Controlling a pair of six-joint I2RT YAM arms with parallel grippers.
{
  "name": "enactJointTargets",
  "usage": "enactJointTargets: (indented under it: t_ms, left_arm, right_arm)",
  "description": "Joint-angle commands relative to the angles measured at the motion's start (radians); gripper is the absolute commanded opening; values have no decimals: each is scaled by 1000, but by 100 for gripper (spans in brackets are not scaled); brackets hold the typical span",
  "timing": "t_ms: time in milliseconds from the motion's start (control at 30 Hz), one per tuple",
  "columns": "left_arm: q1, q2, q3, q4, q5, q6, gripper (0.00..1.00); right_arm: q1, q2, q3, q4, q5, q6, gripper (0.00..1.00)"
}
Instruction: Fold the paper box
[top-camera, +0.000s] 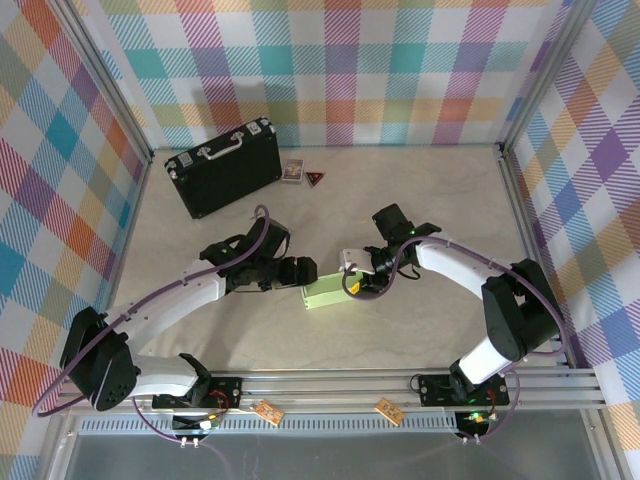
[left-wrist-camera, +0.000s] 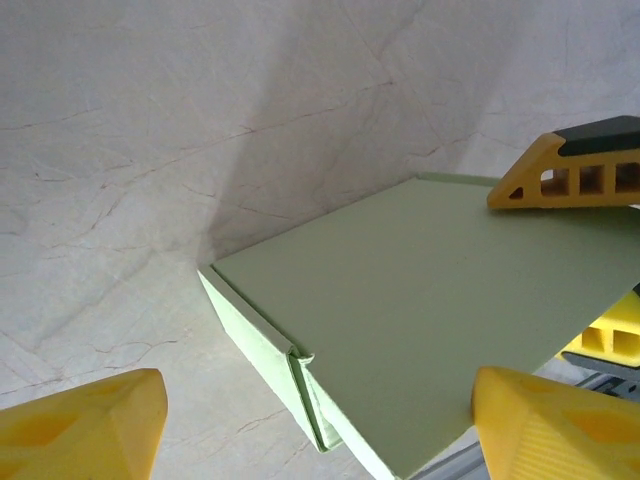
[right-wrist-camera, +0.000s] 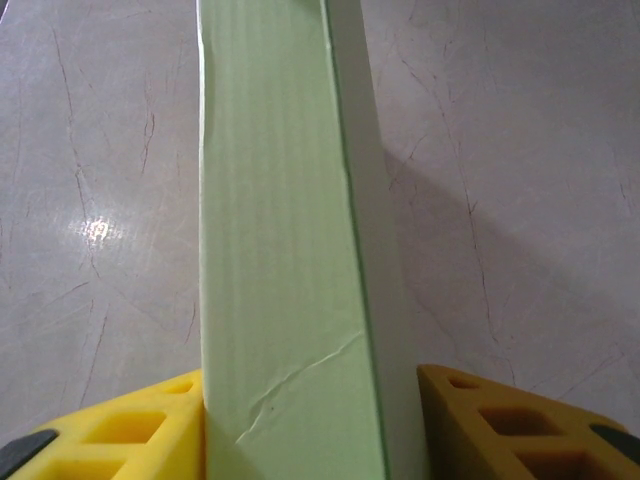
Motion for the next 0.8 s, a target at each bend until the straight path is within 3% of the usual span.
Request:
enactJointTargets:
  t_ms: [0,300,467,767]
  left_arm:
    - [-29,-40,5,-67,-50,23,78]
    - [-38,-87,0,-59,-37,47,82]
    - [-54,-54,-3,-76,-92,56,80]
    - [-96,-2,18,-91,-167,91,64]
  right_arm:
    - [6,13,7,-14,-12,2,51]
    - [7,28,12,-24,-19,3,51]
    - [7,25,17,-31,-23,5,51]
    - [6,28,18,-38,-20,4,51]
